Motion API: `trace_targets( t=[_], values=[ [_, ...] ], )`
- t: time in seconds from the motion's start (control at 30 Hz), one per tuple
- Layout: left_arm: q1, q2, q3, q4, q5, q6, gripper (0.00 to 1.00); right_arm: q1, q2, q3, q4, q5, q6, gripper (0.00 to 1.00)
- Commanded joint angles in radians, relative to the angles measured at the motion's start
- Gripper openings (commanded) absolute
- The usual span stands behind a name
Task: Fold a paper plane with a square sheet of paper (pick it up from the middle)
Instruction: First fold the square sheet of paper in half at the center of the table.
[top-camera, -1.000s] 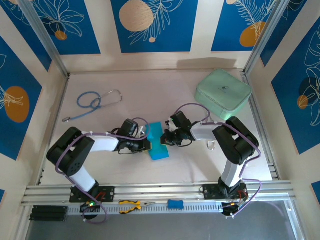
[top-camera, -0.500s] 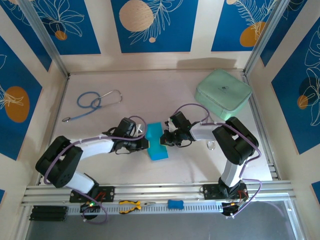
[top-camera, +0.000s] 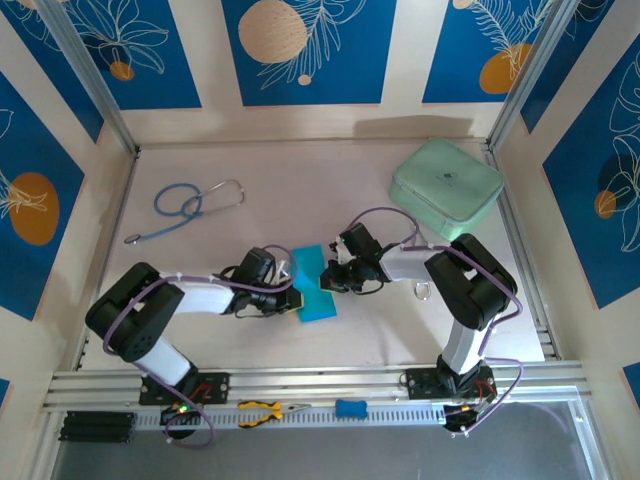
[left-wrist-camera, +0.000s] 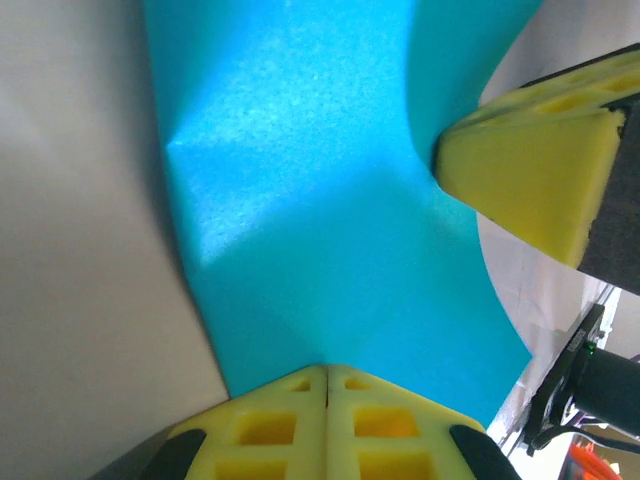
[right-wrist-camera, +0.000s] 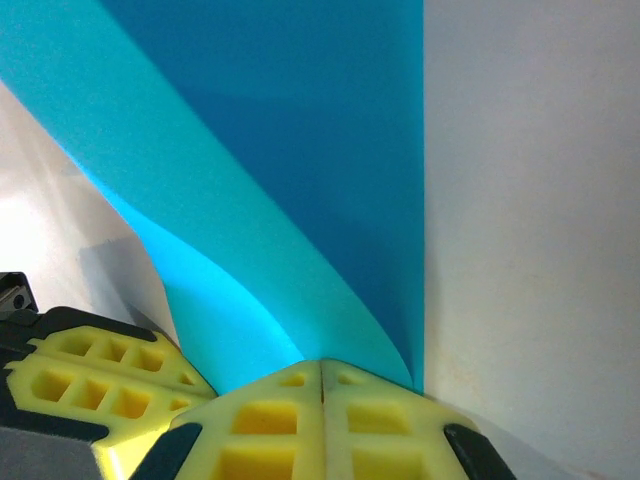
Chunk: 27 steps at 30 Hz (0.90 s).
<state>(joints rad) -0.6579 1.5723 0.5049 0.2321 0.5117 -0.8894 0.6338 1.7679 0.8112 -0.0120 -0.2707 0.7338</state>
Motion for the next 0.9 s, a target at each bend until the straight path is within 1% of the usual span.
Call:
trace_targets(
  t=[0.0, 0.1, 0.2, 0.33, 0.47, 0.6, 0.73, 0.87],
  values=[
    [-0.007, 0.017, -0.074, -0.035, -0.038, 0.021, 0.00, 0.004, 0.027, -0.044, -0.116, 0.064, 0.007, 0.00],
    [-0.007, 0.003, -0.090, -0.064, -0.051, 0.039, 0.00, 0.004, 0.024, -0.047, -0.116, 0.065, 0.007, 0.00],
    [-0.009, -0.054, -0.078, -0.076, -0.044, 0.034, 0.01, 0.004, 0.024, -0.047, -0.116, 0.064, 0.008, 0.00],
    [-0.013, -0.135, -0.015, -0.139, -0.050, 0.019, 0.02, 0.004, 0.019, -0.049, -0.118, 0.065, 0.007, 0.00],
    [-0.017, -0.172, 0.023, -0.142, -0.044, -0.016, 0.02, 0.004, 0.018, -0.048, -0.117, 0.066, 0.009, 0.00],
    [-0.029, -0.144, 0.032, -0.106, -0.024, -0.036, 0.03, 0.006, 0.022, -0.049, -0.115, 0.065, 0.010, 0.00],
    [-0.052, -0.076, 0.037, -0.064, -0.008, -0.043, 0.03, 0.006, 0.028, -0.047, -0.115, 0.065, 0.012, 0.00],
    [-0.064, -0.044, 0.007, -0.047, -0.020, -0.046, 0.03, 0.007, 0.030, -0.045, -0.115, 0.066, 0.013, 0.00]
  ],
)
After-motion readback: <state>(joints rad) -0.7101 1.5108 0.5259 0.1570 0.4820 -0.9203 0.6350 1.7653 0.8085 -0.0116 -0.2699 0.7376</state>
